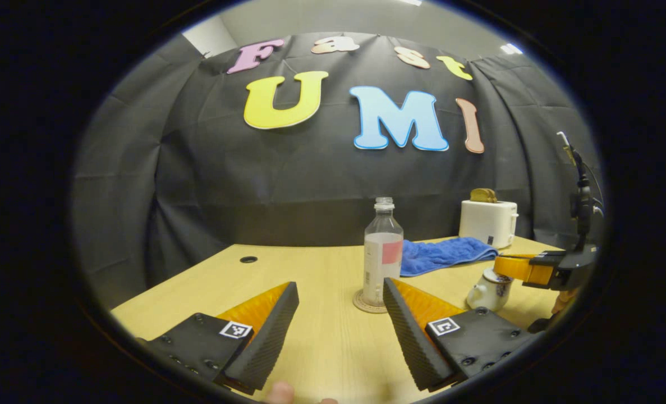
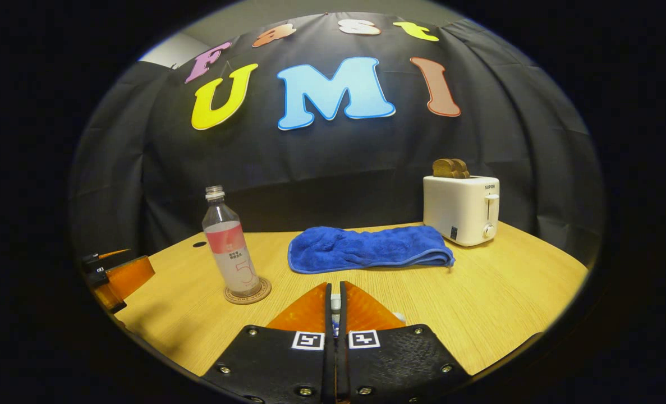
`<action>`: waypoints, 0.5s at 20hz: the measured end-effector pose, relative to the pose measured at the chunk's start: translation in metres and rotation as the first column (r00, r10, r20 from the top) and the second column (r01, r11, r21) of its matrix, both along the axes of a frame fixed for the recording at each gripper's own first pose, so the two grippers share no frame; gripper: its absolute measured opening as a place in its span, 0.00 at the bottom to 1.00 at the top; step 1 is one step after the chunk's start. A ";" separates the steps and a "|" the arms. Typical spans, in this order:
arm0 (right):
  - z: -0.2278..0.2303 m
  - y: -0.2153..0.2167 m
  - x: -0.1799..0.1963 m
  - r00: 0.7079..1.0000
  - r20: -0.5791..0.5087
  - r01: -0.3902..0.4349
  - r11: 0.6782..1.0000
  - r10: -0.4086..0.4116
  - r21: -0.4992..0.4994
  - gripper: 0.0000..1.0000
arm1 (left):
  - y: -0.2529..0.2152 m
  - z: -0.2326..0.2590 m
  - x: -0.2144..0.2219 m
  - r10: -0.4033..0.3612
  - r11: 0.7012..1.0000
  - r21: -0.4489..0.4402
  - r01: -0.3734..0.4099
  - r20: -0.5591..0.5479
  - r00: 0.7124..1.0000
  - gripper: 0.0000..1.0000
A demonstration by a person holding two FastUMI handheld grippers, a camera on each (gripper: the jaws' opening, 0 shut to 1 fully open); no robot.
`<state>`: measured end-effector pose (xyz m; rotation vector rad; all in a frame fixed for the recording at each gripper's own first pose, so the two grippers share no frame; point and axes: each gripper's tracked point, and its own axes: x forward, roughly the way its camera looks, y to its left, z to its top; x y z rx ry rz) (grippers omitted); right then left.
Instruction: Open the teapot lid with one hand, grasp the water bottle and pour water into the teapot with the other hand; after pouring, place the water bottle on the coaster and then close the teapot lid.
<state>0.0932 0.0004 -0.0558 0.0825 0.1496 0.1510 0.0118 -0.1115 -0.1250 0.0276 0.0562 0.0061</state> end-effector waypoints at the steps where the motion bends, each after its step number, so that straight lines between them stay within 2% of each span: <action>1: 0.001 0.000 0.000 1.000 0.002 0.000 1.000 0.000 0.004 0.02 | -0.003 0.001 0.000 -0.005 1.000 -0.003 0.005 -0.001 1.000 1.00; 4: 0.010 0.004 -0.005 0.999 0.030 -0.015 1.000 0.015 -0.006 0.11 | -0.009 0.001 -0.001 -0.013 1.000 -0.008 0.013 -0.003 1.000 1.00; 5: 0.016 0.003 -0.006 0.999 0.049 -0.011 1.000 0.012 -0.018 0.22 | -0.011 0.003 -0.001 -0.013 1.000 -0.005 0.013 -0.001 1.000 1.00; 10: 0.031 0.006 -0.022 0.996 0.085 -0.029 1.000 0.029 0.000 0.23 | -0.026 0.011 -0.011 -0.024 1.000 -0.001 0.024 0.010 1.000 1.00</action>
